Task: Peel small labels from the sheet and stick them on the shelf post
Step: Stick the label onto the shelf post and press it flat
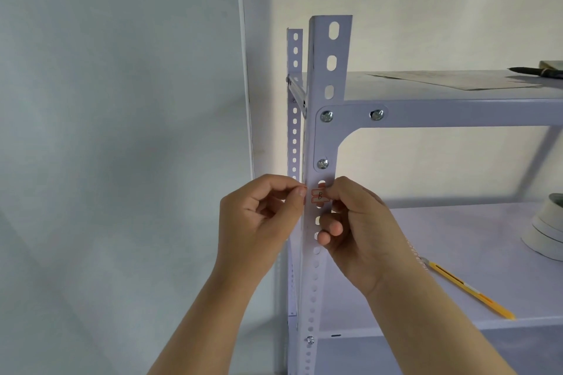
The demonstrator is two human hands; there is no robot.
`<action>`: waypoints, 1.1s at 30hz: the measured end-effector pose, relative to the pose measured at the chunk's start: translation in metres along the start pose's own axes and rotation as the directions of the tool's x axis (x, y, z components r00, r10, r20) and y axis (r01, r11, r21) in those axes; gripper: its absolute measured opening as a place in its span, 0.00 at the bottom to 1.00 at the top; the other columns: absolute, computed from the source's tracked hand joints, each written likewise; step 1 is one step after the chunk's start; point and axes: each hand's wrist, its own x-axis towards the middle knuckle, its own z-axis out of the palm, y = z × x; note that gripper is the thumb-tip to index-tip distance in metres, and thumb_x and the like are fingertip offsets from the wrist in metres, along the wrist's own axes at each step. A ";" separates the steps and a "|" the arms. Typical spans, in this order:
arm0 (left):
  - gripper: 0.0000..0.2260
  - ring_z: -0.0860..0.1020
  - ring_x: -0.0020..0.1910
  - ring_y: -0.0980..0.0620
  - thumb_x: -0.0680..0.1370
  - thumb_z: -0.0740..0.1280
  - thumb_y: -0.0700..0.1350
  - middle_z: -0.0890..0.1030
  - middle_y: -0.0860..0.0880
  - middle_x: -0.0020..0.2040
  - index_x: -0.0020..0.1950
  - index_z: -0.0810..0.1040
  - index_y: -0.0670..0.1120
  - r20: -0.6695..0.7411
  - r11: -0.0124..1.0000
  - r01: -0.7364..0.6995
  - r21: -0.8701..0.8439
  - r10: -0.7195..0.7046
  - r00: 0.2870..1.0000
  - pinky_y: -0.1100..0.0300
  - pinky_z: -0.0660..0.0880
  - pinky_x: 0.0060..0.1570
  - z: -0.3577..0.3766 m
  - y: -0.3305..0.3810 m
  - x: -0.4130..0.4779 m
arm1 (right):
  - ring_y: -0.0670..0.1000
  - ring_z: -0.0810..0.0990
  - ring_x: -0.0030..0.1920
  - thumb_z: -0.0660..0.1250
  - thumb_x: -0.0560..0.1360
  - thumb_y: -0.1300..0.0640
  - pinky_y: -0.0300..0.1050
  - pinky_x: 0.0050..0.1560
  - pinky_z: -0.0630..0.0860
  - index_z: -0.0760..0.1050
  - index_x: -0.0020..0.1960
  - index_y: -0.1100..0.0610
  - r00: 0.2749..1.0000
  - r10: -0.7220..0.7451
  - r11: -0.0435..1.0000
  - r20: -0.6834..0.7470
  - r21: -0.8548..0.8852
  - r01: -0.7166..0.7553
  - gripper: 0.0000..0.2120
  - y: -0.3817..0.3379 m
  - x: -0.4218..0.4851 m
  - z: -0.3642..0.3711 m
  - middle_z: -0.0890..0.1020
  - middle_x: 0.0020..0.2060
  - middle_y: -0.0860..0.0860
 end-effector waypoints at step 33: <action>0.03 0.81 0.32 0.42 0.74 0.71 0.43 0.84 0.50 0.35 0.41 0.83 0.48 0.001 0.999 0.010 0.033 -0.010 1.000 0.47 0.80 0.35 0.000 0.003 -0.001 | 0.45 0.66 0.18 0.61 0.76 0.66 0.36 0.20 0.70 0.77 0.31 0.55 0.995 0.096 0.994 0.039 0.044 -0.097 0.17 -0.003 0.002 -0.005 0.76 0.26 0.49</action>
